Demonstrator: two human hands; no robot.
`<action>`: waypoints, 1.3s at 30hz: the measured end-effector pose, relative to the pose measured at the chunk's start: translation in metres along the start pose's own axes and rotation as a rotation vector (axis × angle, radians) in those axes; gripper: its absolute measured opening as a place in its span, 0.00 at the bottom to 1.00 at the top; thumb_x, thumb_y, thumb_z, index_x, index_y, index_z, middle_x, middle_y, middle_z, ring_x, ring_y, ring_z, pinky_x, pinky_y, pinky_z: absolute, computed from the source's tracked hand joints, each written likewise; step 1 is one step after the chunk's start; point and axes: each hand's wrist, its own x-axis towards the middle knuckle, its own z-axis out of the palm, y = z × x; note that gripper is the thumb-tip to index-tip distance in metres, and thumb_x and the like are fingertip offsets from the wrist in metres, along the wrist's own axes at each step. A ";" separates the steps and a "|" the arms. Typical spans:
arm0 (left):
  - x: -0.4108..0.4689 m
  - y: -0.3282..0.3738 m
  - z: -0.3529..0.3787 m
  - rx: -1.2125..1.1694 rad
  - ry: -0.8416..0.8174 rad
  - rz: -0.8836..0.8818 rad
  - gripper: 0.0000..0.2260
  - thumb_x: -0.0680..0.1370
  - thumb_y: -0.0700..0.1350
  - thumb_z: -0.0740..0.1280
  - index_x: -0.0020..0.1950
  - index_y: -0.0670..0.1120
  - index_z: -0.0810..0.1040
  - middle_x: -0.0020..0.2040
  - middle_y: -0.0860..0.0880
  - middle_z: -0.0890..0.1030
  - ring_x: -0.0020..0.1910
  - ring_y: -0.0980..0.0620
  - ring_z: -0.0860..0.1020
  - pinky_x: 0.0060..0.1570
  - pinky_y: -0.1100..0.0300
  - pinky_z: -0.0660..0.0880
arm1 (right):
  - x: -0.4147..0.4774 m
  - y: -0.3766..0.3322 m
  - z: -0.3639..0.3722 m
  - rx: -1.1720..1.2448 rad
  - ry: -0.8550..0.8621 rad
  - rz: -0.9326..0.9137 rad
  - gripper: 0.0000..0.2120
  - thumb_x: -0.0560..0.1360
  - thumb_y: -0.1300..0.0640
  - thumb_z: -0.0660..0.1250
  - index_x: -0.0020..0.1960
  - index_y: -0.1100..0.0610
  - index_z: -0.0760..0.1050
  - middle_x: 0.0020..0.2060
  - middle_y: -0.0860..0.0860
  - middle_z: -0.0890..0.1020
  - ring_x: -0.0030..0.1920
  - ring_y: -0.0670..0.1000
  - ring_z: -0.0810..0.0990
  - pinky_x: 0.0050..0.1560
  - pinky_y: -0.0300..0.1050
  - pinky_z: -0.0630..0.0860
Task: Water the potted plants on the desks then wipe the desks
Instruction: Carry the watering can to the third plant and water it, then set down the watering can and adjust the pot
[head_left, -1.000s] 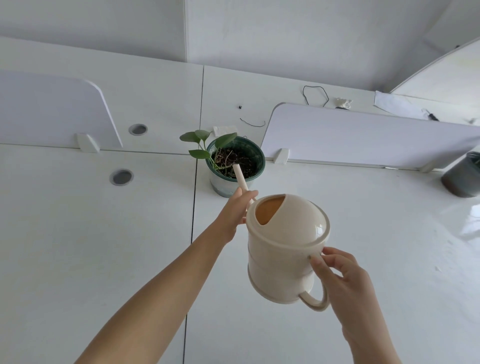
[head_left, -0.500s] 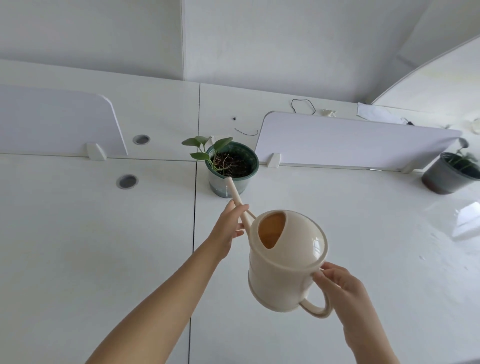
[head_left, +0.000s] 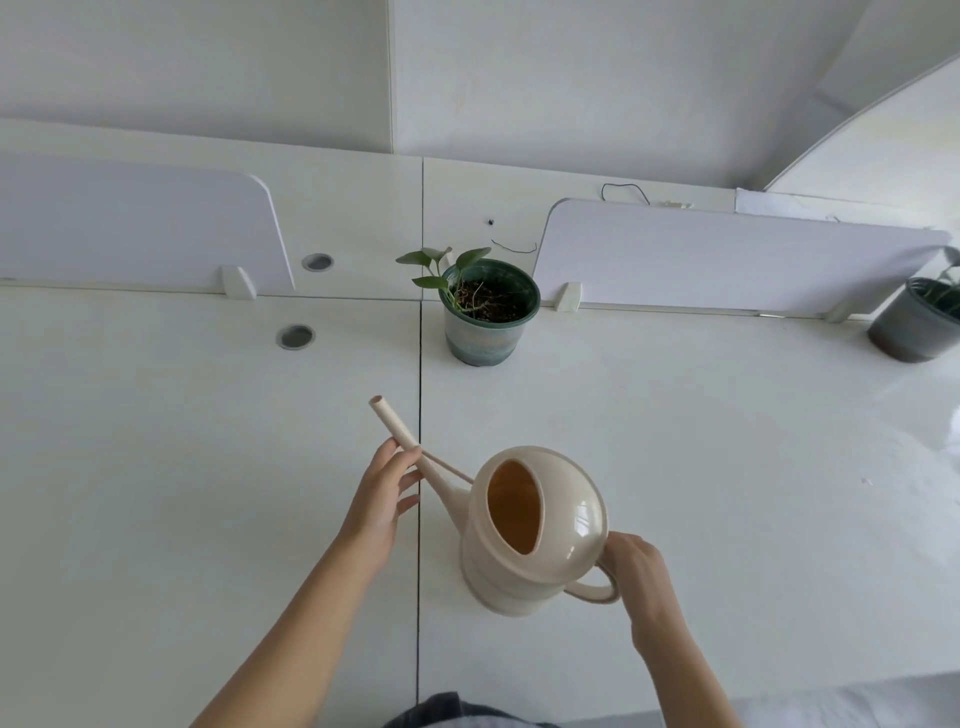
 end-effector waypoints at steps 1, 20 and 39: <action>-0.002 -0.001 -0.004 -0.003 0.007 0.003 0.12 0.79 0.47 0.57 0.62 0.49 0.70 0.52 0.50 0.76 0.59 0.48 0.74 0.59 0.51 0.65 | 0.001 0.001 0.003 -0.006 -0.010 -0.003 0.11 0.70 0.69 0.56 0.32 0.59 0.62 0.33 0.57 0.63 0.35 0.52 0.59 0.35 0.46 0.55; -0.030 0.000 -0.033 0.134 0.115 0.013 0.13 0.78 0.48 0.61 0.62 0.52 0.70 0.61 0.49 0.74 0.61 0.49 0.72 0.62 0.51 0.67 | 0.032 -0.002 0.024 0.015 -0.040 0.014 0.17 0.70 0.68 0.57 0.24 0.58 0.62 0.18 0.45 0.66 0.26 0.50 0.65 0.32 0.43 0.57; 0.128 0.085 0.036 0.340 0.118 -0.034 0.05 0.79 0.47 0.55 0.49 0.48 0.69 0.49 0.48 0.72 0.49 0.48 0.71 0.49 0.55 0.69 | 0.192 -0.126 0.062 0.210 0.018 -0.193 0.18 0.75 0.60 0.58 0.63 0.62 0.72 0.53 0.56 0.79 0.49 0.54 0.78 0.44 0.42 0.70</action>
